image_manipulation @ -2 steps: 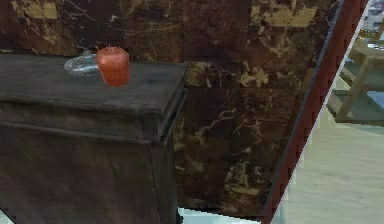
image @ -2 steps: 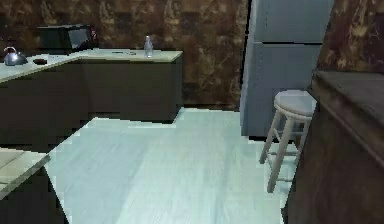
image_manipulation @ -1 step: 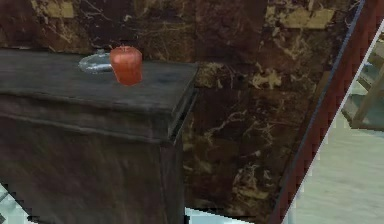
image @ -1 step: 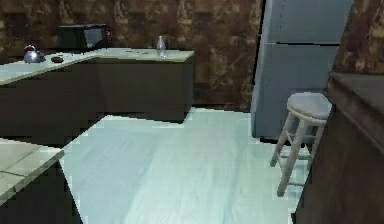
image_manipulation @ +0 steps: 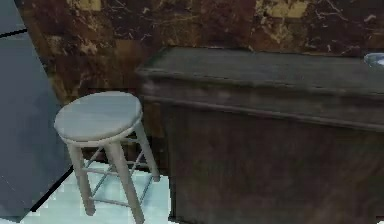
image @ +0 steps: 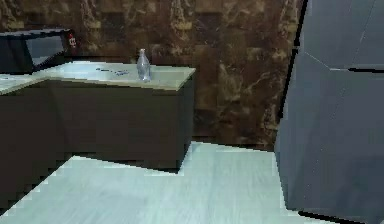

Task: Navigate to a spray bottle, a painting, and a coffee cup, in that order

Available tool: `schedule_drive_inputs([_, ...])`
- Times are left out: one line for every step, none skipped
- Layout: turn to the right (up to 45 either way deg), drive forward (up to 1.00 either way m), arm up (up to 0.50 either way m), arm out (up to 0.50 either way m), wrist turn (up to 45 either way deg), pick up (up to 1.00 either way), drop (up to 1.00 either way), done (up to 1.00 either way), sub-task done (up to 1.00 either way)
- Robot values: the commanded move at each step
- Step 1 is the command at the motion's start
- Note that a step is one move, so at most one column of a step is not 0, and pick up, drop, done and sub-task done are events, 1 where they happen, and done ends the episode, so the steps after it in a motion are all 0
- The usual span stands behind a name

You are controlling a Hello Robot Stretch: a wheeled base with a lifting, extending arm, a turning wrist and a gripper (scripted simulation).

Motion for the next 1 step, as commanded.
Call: schedule_drive_inputs([-45.0,0.0,0.0,0.0,0.0,0.0,0.0,0.0,0.0])
